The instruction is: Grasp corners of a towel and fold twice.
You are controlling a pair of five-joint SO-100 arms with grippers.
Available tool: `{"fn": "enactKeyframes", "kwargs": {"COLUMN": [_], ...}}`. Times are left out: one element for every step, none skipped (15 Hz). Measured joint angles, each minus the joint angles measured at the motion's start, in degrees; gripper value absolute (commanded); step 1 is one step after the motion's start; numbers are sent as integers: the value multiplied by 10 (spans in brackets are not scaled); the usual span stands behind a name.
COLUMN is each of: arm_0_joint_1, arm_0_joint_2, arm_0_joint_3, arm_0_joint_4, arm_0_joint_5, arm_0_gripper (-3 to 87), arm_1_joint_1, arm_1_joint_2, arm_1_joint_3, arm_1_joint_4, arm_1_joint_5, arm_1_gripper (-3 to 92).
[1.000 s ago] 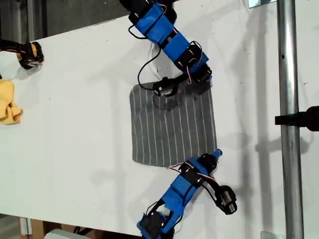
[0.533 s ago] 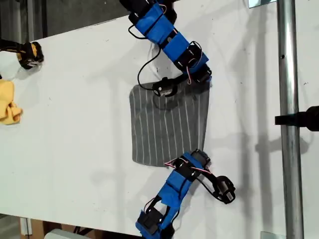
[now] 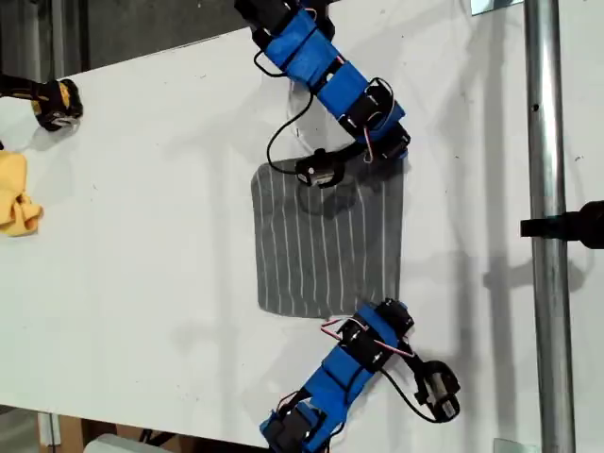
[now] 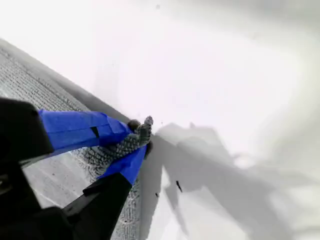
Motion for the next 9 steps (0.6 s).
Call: {"fn": "enactKeyframes", "kwargs": {"arm_0_joint_1": [24,39,43,41,32,9,-24,-65,-116], "arm_0_joint_2": [11,17,18,20,28,46,67,103,151], "arm_0_joint_3": [-2,-2,-2,-2,-2,1,10,34,69], "arm_0_joint_4": [-7,-18,-26,-22,-10,14,54,75,80], "arm_0_joint_5": [-11,-18,-19,-18,-11,4,28,69,104], "arm_0_gripper": [-15,-15,-15,-15,-15,-15,-15,-15,-15], "arm_1_joint_1": [-20,-37,-44,-40,-25,8,53,106,168], "arm_1_joint_2": [-33,-57,-63,-62,-59,-42,1,49,91], "arm_1_joint_3": [-72,-134,-162,-172,-174,-167,-131,-98,-66], "arm_1_joint_4": [34,61,81,102,142,179,191,199,207], "arm_1_joint_5": [4,11,13,12,1,-23,-52,-92,-138], "arm_1_gripper": [-2,-2,-2,-2,-2,-2,-2,-2,-2]}}
